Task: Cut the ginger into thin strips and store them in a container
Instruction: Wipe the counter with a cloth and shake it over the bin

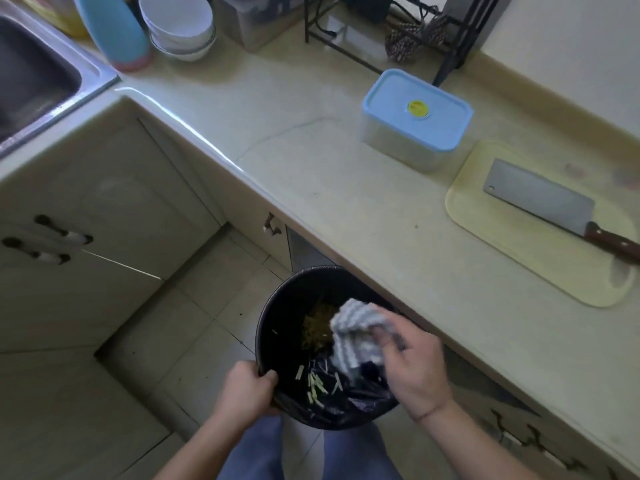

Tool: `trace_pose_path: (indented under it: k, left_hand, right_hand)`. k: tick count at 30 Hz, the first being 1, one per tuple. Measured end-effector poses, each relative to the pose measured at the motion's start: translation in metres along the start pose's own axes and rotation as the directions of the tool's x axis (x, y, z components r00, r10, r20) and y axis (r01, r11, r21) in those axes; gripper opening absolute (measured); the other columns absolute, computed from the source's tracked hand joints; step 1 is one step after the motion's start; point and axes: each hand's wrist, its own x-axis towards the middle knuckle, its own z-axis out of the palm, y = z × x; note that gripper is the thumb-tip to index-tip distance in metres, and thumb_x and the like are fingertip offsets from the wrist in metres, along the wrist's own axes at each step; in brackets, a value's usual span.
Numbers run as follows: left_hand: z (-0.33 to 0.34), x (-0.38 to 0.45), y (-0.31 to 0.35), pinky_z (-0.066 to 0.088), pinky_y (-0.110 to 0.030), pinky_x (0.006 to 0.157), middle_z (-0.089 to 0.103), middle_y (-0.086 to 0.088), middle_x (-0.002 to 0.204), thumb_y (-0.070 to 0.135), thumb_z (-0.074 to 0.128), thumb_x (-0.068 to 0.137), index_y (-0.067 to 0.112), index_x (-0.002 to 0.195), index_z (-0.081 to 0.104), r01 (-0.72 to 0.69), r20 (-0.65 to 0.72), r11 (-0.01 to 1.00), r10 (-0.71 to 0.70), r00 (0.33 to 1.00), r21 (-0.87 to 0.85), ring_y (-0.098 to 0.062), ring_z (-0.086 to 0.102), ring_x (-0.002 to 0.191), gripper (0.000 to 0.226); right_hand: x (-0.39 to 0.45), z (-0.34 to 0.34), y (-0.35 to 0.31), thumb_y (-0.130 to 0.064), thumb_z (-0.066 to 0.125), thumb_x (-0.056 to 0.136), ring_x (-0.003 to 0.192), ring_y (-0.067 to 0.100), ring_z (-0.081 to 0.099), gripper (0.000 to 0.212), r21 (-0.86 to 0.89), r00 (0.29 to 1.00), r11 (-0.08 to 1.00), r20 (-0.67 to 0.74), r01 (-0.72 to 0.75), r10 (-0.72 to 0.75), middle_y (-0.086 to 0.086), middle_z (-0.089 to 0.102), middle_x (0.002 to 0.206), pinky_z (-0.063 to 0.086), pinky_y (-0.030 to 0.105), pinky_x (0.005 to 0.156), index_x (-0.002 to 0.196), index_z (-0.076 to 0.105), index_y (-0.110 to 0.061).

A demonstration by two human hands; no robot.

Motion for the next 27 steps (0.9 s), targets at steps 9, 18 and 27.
trace_pose_path:
  k: [9,18,27]
  left_hand:
    - [0.004,-0.012,0.004,0.047,-0.028,0.039,0.061,-0.01,0.046,-0.002,0.054,0.095,0.0,0.062,0.056,0.024,0.004,0.999,-0.024,1.0,-0.024,-0.026,0.065,0.043,0.033]
    - [0.009,-0.022,0.012,0.055,-0.033,0.044,0.066,-0.013,0.052,0.0,0.054,0.095,-0.002,0.07,0.062,0.036,0.012,0.999,-0.036,0.999,0.011,-0.029,0.068,0.048,0.026]
    - [-0.001,-0.025,0.022,0.054,-0.035,0.05,0.067,-0.016,0.055,0.001,0.057,0.093,0.0,0.065,0.062,0.009,-0.016,0.998,-0.008,1.0,0.057,-0.025,0.065,0.047,0.029]
  right_hand:
    - [0.11,-0.096,0.029,-0.045,0.046,0.098,0.095,0.033,0.067,0.058,-0.226,0.938,0.974,-0.341,-0.015,-0.065,0.019,0.071,0.107,0.048,0.03,0.082,0.122,0.066,0.004]
    - [0.048,-0.026,0.035,-0.038,0.047,0.099,0.132,0.045,0.059,0.045,-0.364,0.974,0.909,0.168,0.202,-0.149,0.016,0.06,0.147,0.047,0.065,0.106,0.137,0.067,-0.024]
    - [0.128,-0.076,-0.002,-0.037,0.048,0.098,0.069,0.025,0.065,0.041,-0.125,0.949,0.978,-0.251,0.165,-0.192,0.002,0.07,0.083,0.042,0.025,0.065,0.107,0.069,-0.003]
